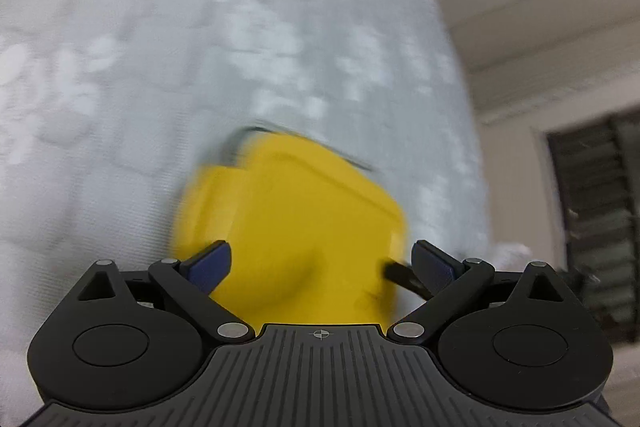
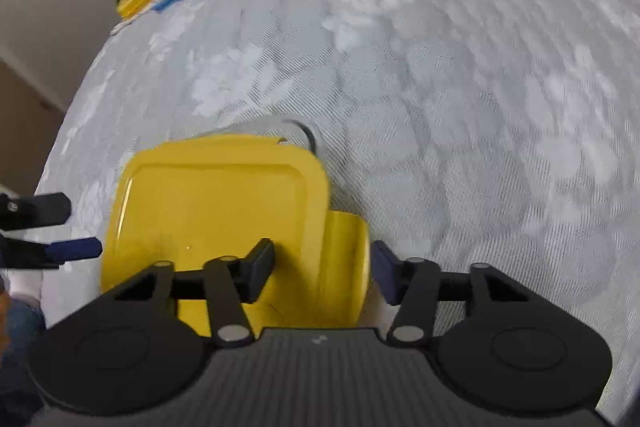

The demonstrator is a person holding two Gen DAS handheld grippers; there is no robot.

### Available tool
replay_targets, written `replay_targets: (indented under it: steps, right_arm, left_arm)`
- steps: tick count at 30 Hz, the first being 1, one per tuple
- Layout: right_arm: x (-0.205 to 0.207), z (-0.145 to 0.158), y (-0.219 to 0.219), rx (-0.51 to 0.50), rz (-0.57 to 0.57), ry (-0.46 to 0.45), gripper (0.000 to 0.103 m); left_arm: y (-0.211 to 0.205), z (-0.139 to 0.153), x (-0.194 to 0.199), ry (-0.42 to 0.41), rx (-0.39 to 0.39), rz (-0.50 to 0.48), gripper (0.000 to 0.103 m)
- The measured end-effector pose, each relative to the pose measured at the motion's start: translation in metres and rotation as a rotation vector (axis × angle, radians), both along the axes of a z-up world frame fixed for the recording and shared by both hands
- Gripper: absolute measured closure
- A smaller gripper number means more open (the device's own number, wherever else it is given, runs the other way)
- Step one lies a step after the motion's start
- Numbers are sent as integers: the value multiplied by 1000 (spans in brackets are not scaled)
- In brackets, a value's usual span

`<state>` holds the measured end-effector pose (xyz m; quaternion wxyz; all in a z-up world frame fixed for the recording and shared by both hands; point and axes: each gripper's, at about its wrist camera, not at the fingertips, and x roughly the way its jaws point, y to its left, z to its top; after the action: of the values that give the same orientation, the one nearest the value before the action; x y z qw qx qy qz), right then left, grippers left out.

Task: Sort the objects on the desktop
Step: 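Lower the yellow lid onto the glass dish rim with both grippers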

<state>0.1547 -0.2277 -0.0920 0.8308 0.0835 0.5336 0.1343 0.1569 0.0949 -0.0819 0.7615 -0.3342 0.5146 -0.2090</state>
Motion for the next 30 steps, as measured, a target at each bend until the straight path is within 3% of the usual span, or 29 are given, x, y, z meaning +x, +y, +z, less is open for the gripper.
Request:
replay_targets:
  steps: [3, 5, 9, 12, 17, 20, 22, 24, 25, 29, 30]
  right_arm:
    - [-5, 12, 15, -50, 94, -76, 69]
    - [-7, 14, 24, -109, 112, -102, 69]
    - [-7, 12, 28, -142, 110, -122, 56]
    - [-5, 16, 20, -108, 66, -109, 38]
    - [-1, 8, 3, -60, -5, -34, 37]
    - [0, 0, -2, 8, -10, 24, 37]
    - [0, -2, -4, 41, -13, 42, 43]
    - [-3, 2, 0, 12, -4, 19, 44]
    - [-3, 4, 1, 11, 15, 1, 53]
    - [-10, 19, 16, -14, 98, -107, 54]
    - [-11, 22, 22, -25, 123, -133, 59]
  left_arm:
    - [-9, 13, -6, -63, -14, -44, 4]
    - [-4, 18, -8, -85, 18, -10, 4]
    - [28, 14, -5, -13, 127, 99, 3]
    - [41, -7, 0, 78, 169, 69, 3]
    - [29, -31, 5, 131, 241, 30, 3]
    - [16, -28, 6, 104, 187, 19, 3]
    - [9, -20, 5, 75, 171, 22, 3]
    - [3, -11, 3, 32, 170, 9, 3]
    - [1, -7, 2, 12, 169, 2, 3]
    - [-7, 4, 5, -85, 114, -28, 3]
    - [-10, 5, 6, -105, 116, -32, 3]
